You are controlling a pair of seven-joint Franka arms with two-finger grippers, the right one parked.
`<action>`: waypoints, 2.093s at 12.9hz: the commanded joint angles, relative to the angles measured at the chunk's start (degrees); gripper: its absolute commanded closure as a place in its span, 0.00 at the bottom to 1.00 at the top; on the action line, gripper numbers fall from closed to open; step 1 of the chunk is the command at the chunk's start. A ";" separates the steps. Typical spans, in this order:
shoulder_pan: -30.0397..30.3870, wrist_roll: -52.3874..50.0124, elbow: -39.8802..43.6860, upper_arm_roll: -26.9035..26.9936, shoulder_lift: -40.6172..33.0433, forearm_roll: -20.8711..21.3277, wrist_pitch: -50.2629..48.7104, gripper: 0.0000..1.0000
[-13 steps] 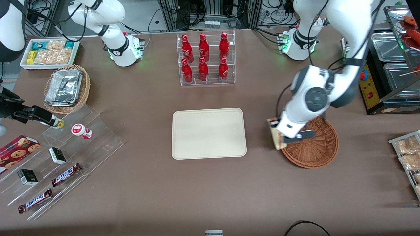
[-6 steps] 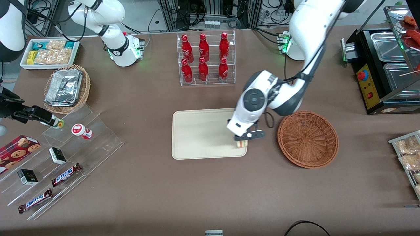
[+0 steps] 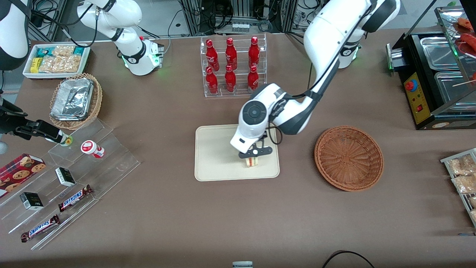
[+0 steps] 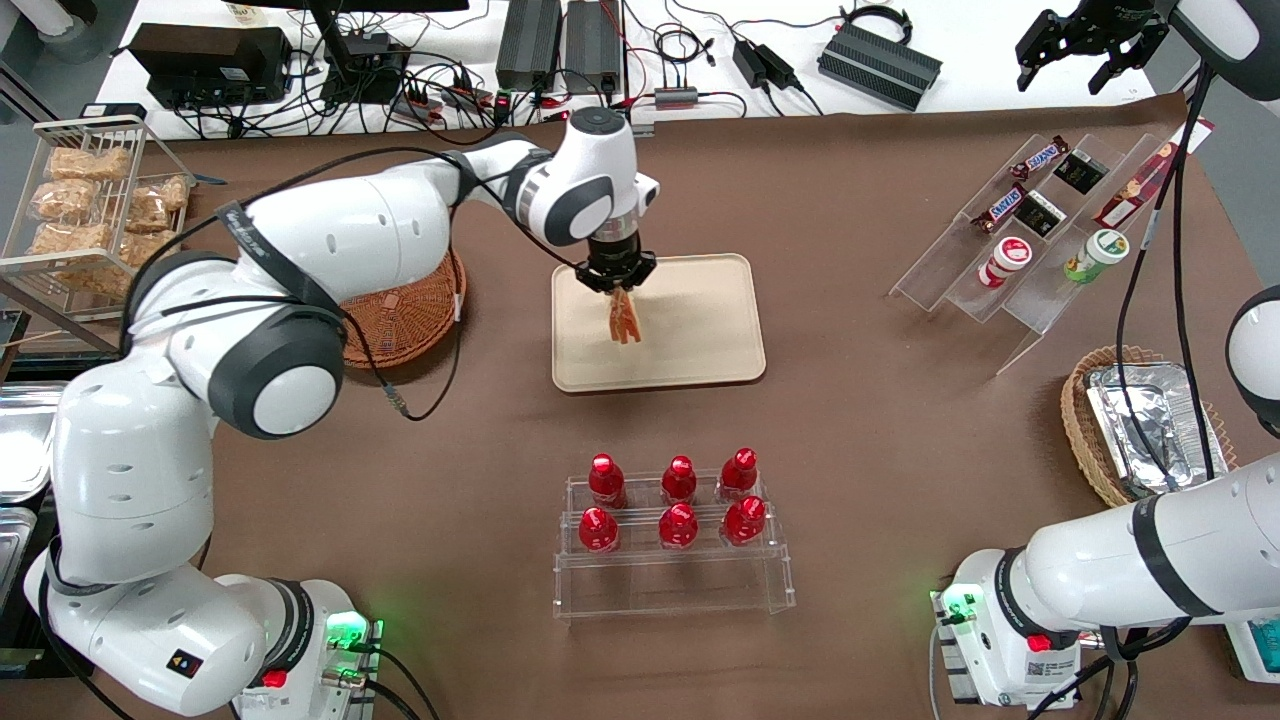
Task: Place sandwich from basket to tray
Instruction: 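Carry the sandwich over the cream tray with the left gripper, then lower the sandwich onto the tray and open the left gripper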
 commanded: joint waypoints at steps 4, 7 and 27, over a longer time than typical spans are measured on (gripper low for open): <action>-4.58 -6.03 7.92 0.96 5.49 3.51 -2.38 1.00; -4.68 -7.09 8.10 0.96 6.10 3.51 -2.21 1.00; -3.98 -6.05 9.51 0.78 -1.88 3.25 -11.15 0.00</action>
